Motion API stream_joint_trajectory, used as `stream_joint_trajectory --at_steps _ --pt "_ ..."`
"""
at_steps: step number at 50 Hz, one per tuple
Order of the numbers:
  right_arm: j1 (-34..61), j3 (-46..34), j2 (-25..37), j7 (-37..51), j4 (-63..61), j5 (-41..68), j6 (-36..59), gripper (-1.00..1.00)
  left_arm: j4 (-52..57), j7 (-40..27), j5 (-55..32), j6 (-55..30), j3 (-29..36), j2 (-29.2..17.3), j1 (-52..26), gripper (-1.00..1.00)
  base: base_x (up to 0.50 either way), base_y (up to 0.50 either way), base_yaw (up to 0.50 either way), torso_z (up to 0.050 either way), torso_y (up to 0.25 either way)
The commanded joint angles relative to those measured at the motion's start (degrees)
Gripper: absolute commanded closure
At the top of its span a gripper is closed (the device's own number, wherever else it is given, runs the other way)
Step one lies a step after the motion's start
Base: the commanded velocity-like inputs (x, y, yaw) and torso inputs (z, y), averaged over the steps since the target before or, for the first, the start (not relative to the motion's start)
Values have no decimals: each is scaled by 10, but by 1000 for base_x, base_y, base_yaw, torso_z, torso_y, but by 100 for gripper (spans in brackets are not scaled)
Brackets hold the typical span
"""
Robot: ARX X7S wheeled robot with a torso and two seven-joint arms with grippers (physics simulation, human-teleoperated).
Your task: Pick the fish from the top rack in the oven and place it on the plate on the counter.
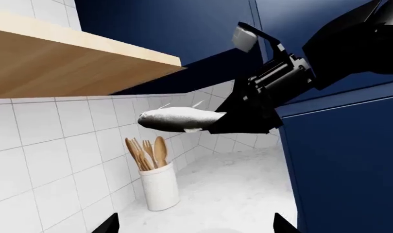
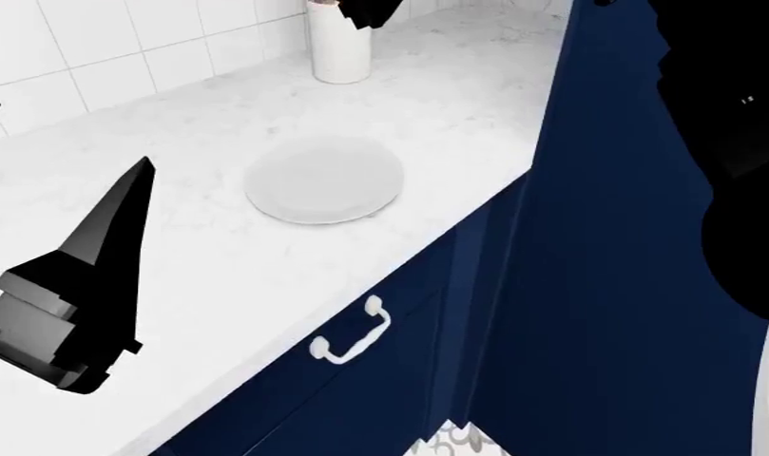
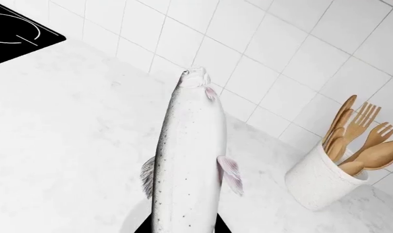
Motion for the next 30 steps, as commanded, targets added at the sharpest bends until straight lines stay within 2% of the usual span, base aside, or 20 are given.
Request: stream_joint_trajectory --at_steps 1,24,30 --pt "2 8 0 0 -3 -4 -4 100 -1 -5 -6 3 2 -4 -2 -100 199 194 0 0 0" --pt "2 8 0 7 -3 0 3 100 0 -3 -3 1 2 -2 -2 -100 197 192 0 0 1" --pt "-1 7 0 8 -2 -1 1 100 -1 -7 -6 3 4 -5 -4 -100 4 4 0 0 2"
